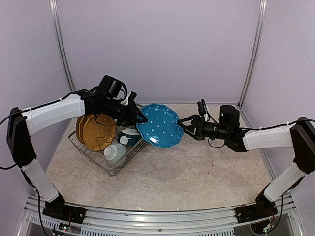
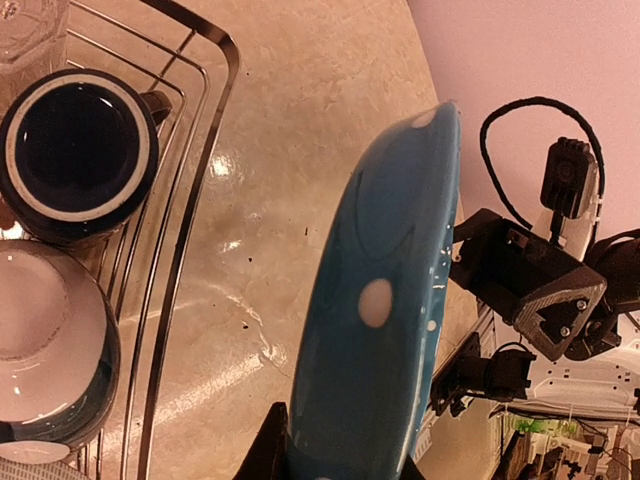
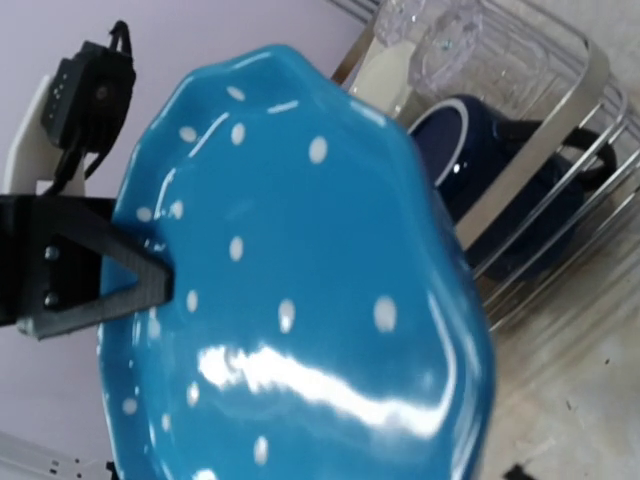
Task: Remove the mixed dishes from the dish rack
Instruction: Pass from the left arm to the right, then place the plate at the center of the board.
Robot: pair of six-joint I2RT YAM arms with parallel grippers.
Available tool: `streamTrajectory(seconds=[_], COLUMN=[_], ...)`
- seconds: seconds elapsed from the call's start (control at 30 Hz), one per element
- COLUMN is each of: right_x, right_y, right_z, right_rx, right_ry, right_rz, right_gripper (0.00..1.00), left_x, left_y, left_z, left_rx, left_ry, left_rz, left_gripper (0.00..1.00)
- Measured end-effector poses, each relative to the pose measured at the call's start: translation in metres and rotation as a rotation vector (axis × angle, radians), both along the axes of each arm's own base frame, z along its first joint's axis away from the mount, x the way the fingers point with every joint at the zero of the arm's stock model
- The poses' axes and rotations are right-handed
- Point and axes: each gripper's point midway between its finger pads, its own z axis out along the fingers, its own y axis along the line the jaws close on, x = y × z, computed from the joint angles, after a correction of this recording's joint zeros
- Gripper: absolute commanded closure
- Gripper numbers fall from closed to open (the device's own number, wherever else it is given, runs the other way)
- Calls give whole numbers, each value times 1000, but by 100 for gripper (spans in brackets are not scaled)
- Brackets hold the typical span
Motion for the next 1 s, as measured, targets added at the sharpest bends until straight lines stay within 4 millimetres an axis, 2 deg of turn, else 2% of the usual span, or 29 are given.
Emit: streamTrajectory(seconds=[0.1, 0.17, 0.23, 0.4, 0.47, 0.57, 0.67, 0.7, 0.77, 0.87, 0.93, 1.0], right_x=[-1, -2, -3, -9, -11, -13, -14, -14, -14, -14, -16, -15], right_y=[2, 2, 2, 4, 4, 4, 2, 0, -2, -9, -14, -29], right_z=[-5, -7, -8, -8, -7, -4, -2, 1, 7, 5, -1, -23], right_rx=[7, 13, 21, 49, 60, 80, 115, 139, 165, 174, 154, 114], right_ry=[15, 22, 25, 39, 39, 39, 69, 93, 78, 69, 63, 102], right_rz=[8, 15, 19, 44, 55, 60, 59, 56, 61, 50, 42, 7], right_gripper=[34, 47, 55, 59, 64, 78, 100, 100, 100, 100, 100, 100], left_x=[-9, -14, -17, -21, -22, -25, -26, -25, -24, -23, -21, -16], left_y=[-7, -11, -15, -25, -28, -31, -32, -33, -35, -37, -37, -34], left_z=[-5, -5, -2, 7, 9, 12, 14, 16, 19, 19, 19, 24], left_rx=[-24, -34, -51, -89, -100, -118, -128, -128, -142, -146, -150, -159], left_ry=[18, 29, 29, 11, 9, 10, 1, -27, -34, -31, -18, -24], left_rz=[-23, -38, -52, -82, -92, -109, -128, -146, -153, -159, -153, -140], left_gripper=[100, 100, 100, 100, 100, 100, 100, 97, 79, 37, 16, 6])
